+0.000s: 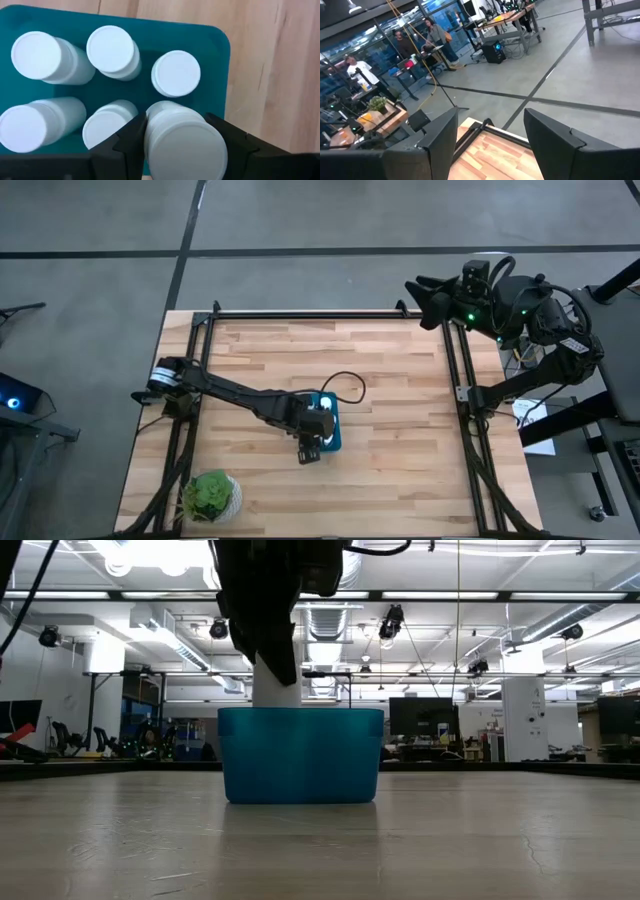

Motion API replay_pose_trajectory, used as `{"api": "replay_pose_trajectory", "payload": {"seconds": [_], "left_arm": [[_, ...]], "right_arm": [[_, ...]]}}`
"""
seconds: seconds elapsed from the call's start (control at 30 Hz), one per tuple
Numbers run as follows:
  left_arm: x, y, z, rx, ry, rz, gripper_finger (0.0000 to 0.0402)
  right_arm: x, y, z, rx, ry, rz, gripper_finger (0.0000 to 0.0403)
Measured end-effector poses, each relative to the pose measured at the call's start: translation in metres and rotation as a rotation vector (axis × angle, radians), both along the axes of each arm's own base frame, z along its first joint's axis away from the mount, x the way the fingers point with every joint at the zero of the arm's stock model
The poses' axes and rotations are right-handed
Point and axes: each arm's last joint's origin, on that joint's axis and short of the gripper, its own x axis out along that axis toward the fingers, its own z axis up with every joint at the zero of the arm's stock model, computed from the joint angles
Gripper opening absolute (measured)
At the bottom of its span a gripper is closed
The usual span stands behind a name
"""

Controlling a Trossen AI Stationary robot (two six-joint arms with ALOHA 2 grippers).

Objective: Pick and place pill bottles into a basket
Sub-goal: Put the pill bottle into the bin

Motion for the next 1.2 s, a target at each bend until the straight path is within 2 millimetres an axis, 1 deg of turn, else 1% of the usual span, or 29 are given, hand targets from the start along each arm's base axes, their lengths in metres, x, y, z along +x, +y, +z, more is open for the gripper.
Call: {"api": "replay_pose_trajectory", "payload": {"seconds": [0.43, 0.57, 0.77, 1.0, 1.2], "left_arm": [[-0.003, 0.002, -0.020, 0.017, 0.018, -0.021, 0.0159], [-0.005, 0.002, -0.027, 0.015, 0.019, -0.017, 0.0159], [-0.004, 0.002, -0.031, 0.010, -0.009, -0.018, 0.0160], [-0.004, 0.002, -0.032, 0.009, -0.008, -0.016, 0.0217], [-0.005, 0.002, -0.033, 0.011, -0.001, -0.016, 0.0227]], "right_arm": [[0.003, 0.001, -0.003, 0.036, -0.012, 0.021, 0.0219], [0.007, 0.001, -0.005, 0.035, -0.009, 0.020, 0.0219], [0.017, 0.001, -0.008, 0.035, 0.004, 0.020, 0.0219], [0.028, 0.001, -0.012, 0.041, 0.023, 0.019, 0.0219], [0.033, 0.002, -0.013, 0.048, 0.018, 0.057, 0.0219]]}}
